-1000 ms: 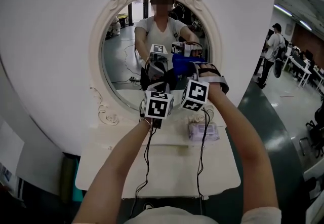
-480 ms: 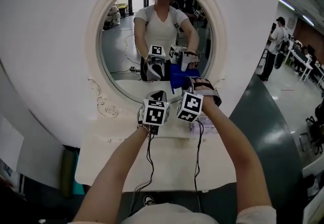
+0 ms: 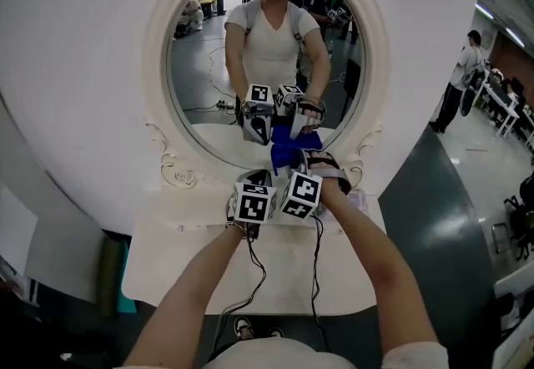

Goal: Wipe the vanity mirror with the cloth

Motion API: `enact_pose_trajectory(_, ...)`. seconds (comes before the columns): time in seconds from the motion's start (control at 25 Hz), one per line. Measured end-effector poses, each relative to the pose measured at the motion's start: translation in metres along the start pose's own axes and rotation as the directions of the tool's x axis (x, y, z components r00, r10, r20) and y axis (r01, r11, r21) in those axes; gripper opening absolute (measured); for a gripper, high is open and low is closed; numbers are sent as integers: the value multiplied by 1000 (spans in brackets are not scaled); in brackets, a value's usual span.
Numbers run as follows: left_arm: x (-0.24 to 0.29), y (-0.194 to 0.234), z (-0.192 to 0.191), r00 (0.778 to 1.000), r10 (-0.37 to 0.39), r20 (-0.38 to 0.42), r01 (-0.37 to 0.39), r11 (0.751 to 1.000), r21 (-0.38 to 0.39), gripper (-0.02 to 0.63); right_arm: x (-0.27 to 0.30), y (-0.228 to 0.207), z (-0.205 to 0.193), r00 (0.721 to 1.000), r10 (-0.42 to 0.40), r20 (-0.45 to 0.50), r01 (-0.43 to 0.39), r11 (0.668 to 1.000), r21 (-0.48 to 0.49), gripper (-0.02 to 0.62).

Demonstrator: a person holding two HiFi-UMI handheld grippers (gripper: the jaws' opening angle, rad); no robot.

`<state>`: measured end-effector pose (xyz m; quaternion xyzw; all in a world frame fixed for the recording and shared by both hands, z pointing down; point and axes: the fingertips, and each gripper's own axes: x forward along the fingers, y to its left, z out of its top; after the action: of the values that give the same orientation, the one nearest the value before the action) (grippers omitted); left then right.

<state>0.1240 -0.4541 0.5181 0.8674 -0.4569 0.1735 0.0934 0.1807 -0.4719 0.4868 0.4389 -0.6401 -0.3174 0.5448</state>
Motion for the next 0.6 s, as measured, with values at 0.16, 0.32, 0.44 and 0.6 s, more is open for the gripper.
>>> enact_pose_trajectory(0.16, 1, 14, -17, 1000, 16, -15, -16, 999, -35, 3, 10, 22, 10, 998, 58, 15, -58, 998, 8, 66)
enact_pose_trajectory(0.32, -1, 27, -29, 999, 29, -22, -30, 998, -57, 3, 18, 42, 22, 994, 103, 30, -103, 995, 1, 66)
enact_pose_trajectory(0.44, -2, 32, -33, 999, 24, -25, -25, 999, -47, 3, 24, 56, 30, 990, 137, 37, -138, 990, 10, 66)
enact_pose_trajectory(0.6, -6, 37, -44, 999, 24, -48, -26, 999, -47, 3, 32, 71, 40, 985, 168, 44, -169, 986, 10, 66)
